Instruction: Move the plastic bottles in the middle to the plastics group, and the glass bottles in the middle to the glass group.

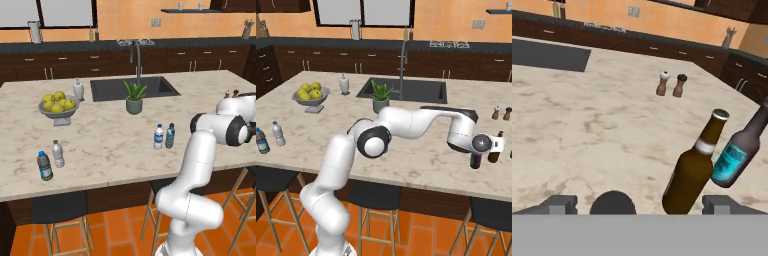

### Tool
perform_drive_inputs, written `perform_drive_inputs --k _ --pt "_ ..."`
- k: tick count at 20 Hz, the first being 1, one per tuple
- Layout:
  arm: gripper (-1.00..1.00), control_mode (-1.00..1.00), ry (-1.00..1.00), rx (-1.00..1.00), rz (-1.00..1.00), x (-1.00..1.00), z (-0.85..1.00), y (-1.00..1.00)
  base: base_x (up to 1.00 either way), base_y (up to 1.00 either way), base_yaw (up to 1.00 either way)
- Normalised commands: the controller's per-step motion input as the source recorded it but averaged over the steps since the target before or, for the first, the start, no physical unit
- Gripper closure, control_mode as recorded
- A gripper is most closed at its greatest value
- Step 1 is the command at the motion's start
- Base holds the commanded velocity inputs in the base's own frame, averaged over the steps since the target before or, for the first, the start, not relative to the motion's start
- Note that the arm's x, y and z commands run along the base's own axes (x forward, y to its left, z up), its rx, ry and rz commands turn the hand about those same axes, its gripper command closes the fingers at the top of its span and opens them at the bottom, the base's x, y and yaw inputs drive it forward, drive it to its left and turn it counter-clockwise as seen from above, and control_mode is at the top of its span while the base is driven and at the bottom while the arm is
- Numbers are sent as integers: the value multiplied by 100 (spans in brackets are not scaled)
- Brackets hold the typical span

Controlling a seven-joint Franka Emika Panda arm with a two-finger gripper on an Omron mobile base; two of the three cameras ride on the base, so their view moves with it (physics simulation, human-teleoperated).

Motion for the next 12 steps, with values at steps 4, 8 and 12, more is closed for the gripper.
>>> perform_drive_inputs --k 4,8,12 --pt "-100 -100 -4 0 0 14 5 -11 0 0 0" --pt "-100 -100 -11 0 0 0 0 20 0 0 0" --pt "-100 -100 -11 0 0 -32 17 7 0 0 0"
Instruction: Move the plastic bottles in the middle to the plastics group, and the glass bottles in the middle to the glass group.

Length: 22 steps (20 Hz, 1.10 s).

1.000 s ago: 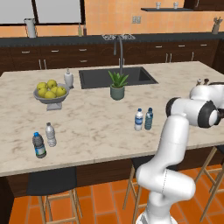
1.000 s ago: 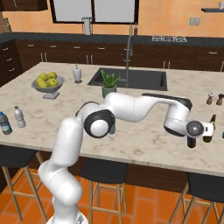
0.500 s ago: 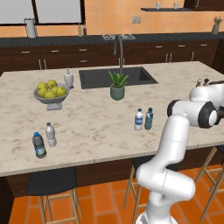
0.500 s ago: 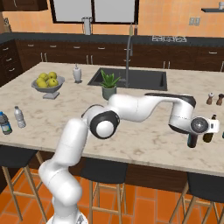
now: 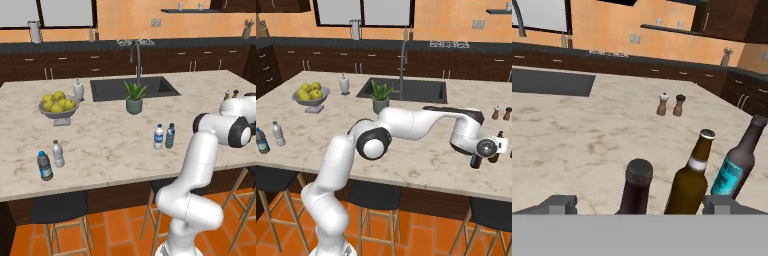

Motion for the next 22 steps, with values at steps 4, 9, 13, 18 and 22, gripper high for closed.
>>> perform_drive_inputs --k 4,9,13,18,22 --pt "-100 -100 -13 0 2 -76 38 16 0 0 0" --pt "-100 -100 -3 -3 0 -49 73 37 0 0 0" --pt "-100 -100 53 -18 2 1 100 50 0 0 0" --pt "-100 -100 83 -14 28 7 91 67 0 0 0" --pt "-100 -100 41 5 28 -2 7 53 0 0 0"
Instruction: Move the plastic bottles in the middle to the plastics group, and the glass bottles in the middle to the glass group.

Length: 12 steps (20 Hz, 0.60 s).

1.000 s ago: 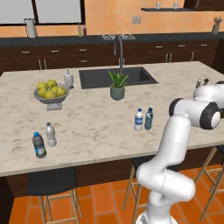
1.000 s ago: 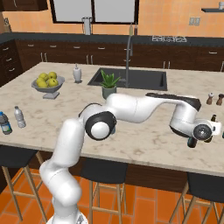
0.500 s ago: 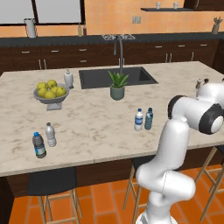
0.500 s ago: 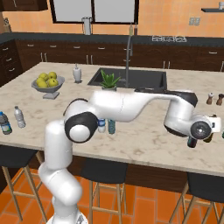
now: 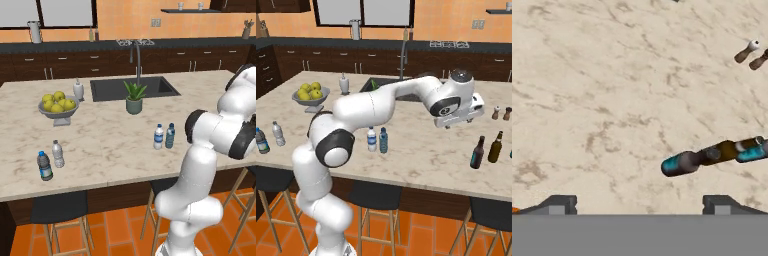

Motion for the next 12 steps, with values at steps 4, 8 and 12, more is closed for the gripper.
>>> perform_drive_inputs --k 4,8,12 --pt "-100 -100 1 14 4 -2 -10 87 0 0 0" --pt "-100 -100 2 1 0 -2 -2 100 0 0 0" --pt "-100 -100 1 0 0 0 -3 100 0 0 0"
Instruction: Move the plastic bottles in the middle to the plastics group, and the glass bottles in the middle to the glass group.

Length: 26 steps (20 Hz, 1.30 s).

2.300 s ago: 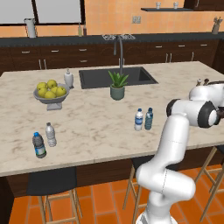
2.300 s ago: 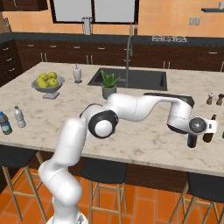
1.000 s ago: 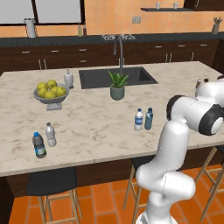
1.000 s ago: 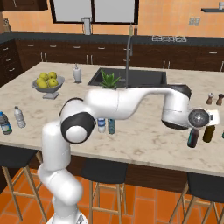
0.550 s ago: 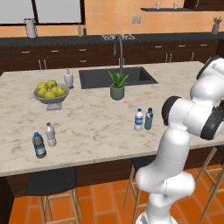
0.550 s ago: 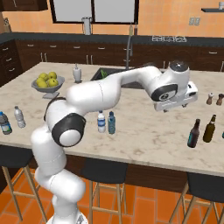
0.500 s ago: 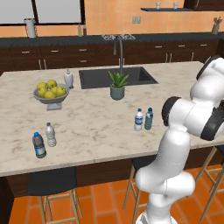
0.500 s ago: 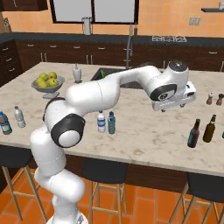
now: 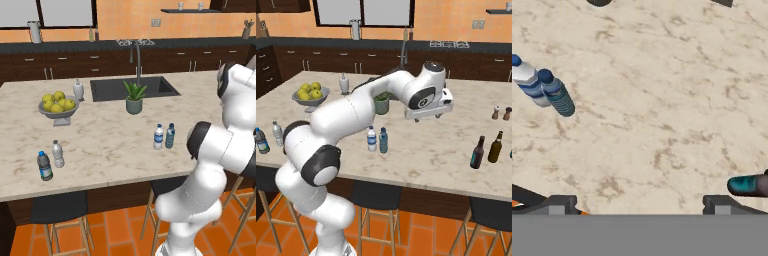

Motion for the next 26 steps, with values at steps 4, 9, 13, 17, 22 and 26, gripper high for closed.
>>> perform_drive_inputs --k 4,9,13,17,22,26 --pt "-100 -100 4 -2 -2 15 -12 100 0 0 0" --pt "-100 -100 7 -4 -3 28 -29 100 0 0 0" --pt "-100 -100 6 -1 0 37 -36 100 0 0 0" --pt "-100 -100 7 0 0 49 -42 100 0 0 0" --pt "-100 -100 18 -1 3 45 -23 37 0 0 0" --pt "-100 -100 18 0 4 16 -6 -15 0 0 0"
